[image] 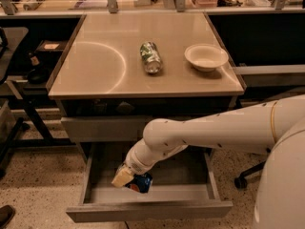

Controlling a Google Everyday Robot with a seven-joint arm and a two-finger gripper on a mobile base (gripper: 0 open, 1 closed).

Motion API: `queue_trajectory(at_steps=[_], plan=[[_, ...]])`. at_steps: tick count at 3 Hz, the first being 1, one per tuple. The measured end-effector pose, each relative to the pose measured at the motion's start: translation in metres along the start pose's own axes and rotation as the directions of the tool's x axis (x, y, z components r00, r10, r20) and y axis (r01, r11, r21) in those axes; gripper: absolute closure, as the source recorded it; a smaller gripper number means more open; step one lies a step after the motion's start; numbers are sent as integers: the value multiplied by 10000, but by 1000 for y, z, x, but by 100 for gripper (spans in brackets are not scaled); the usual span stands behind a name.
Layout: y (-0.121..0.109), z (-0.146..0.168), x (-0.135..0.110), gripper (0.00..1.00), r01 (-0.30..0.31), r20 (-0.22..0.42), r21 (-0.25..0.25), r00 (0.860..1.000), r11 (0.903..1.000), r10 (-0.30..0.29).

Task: Place pepsi can into middle drawer

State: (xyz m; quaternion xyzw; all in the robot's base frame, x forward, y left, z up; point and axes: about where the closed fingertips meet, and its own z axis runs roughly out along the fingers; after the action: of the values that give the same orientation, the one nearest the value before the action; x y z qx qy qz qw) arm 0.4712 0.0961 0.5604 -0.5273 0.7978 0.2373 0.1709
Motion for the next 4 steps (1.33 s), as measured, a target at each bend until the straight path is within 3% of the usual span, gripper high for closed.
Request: queue_trajectory(at_steps=[1, 2, 3, 4], plan=[[-14, 6, 13, 100, -255, 155, 328, 9996, 9991, 250], [-14, 6, 13, 100, -255, 155, 328, 9996, 9991, 250], [-17, 19, 32, 100, -717, 233, 442, 9972, 9964, 708], [-41, 39, 68, 100, -1036, 297, 982, 9944, 9898, 1011]])
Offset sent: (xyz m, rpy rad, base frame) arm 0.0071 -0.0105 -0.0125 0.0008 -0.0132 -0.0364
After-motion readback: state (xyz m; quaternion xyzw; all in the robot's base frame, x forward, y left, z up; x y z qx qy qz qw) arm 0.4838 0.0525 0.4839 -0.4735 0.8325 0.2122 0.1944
